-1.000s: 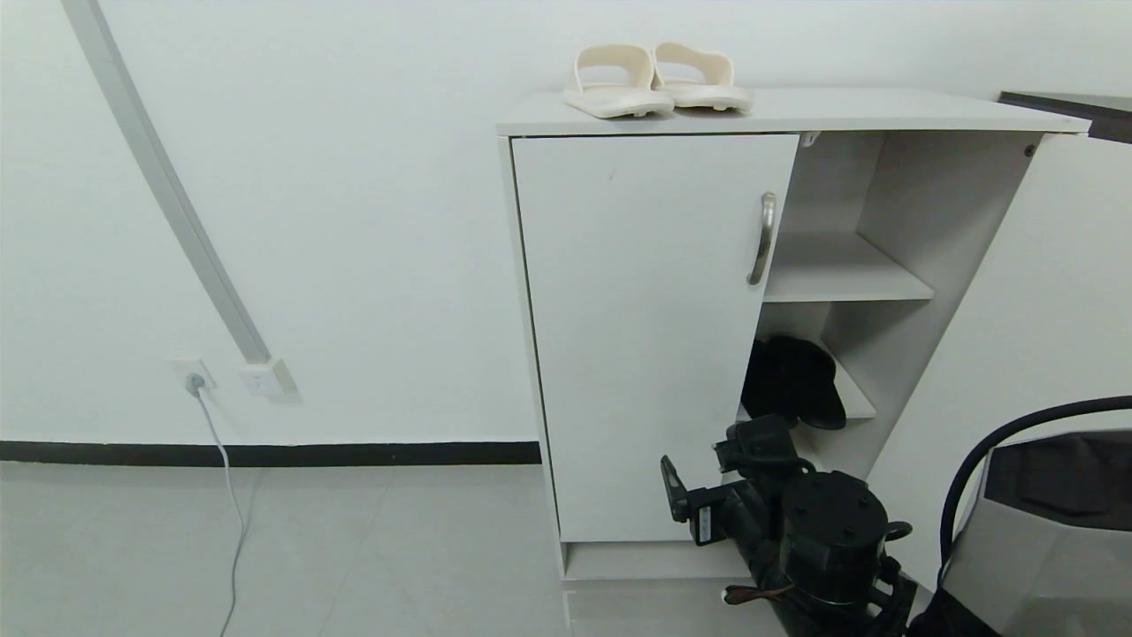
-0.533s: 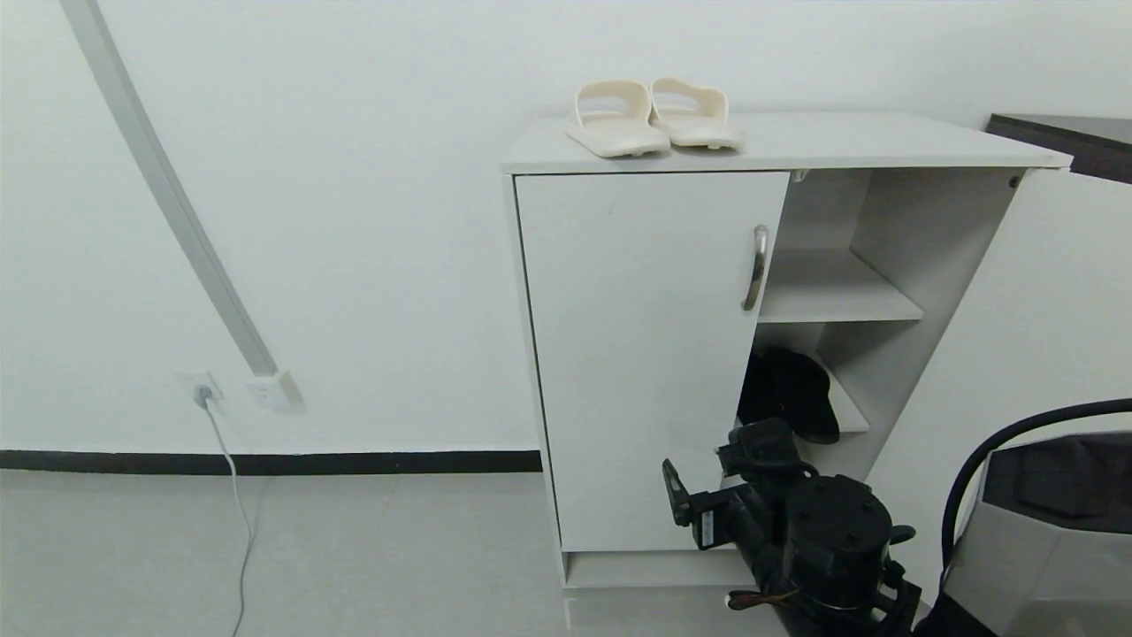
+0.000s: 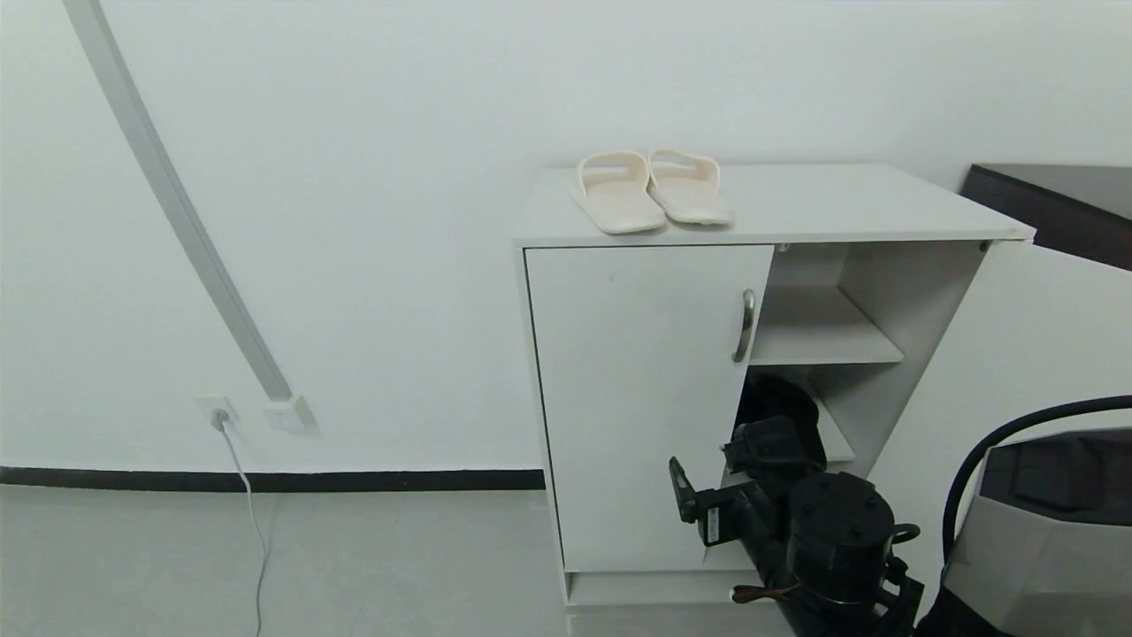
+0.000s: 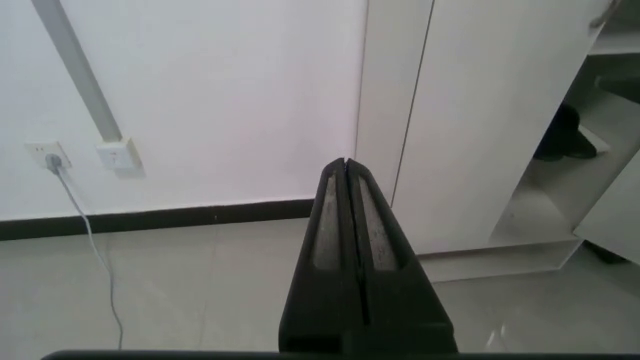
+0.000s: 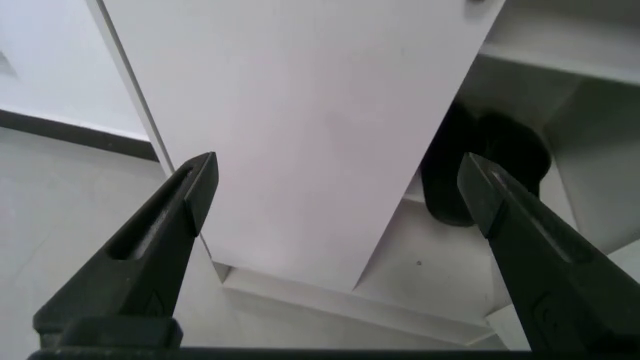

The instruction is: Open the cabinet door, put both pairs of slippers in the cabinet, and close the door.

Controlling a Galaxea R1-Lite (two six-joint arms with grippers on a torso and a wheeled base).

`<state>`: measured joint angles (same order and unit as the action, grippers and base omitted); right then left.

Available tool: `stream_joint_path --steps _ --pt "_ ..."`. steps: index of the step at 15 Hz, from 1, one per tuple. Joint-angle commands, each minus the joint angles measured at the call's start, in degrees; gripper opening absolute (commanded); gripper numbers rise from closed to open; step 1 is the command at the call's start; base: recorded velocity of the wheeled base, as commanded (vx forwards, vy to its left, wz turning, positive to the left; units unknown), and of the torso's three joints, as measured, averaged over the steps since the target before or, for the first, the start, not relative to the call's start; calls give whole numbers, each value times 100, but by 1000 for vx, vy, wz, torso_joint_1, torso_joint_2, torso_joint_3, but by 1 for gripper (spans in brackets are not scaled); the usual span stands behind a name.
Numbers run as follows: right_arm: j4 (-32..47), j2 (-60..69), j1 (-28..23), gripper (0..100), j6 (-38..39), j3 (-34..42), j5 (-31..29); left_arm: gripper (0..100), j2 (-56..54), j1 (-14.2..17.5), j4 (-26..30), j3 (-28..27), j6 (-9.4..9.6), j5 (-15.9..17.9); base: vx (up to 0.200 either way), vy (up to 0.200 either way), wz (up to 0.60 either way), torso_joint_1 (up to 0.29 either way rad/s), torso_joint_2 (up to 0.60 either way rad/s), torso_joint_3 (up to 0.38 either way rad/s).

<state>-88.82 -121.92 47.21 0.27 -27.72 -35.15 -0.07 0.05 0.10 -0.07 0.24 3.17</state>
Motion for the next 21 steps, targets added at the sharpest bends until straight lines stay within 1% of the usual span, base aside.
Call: stream_joint_path --steps 1,11,21 --pt "-4 -25 -2 100 -9 4 -10 0 7 4 -1 -1 2 -1 0 0 0 149 -476 -330" --pt "-56 -34 -10 100 -36 21 -1 0 7 -5 8 -1 2 -1 0 0 0 190 -502 -318" --pt "-118 -130 -46 100 -150 12 8 0 7 4 8 -1 2 -1 0 0 0 243 -558 -320"
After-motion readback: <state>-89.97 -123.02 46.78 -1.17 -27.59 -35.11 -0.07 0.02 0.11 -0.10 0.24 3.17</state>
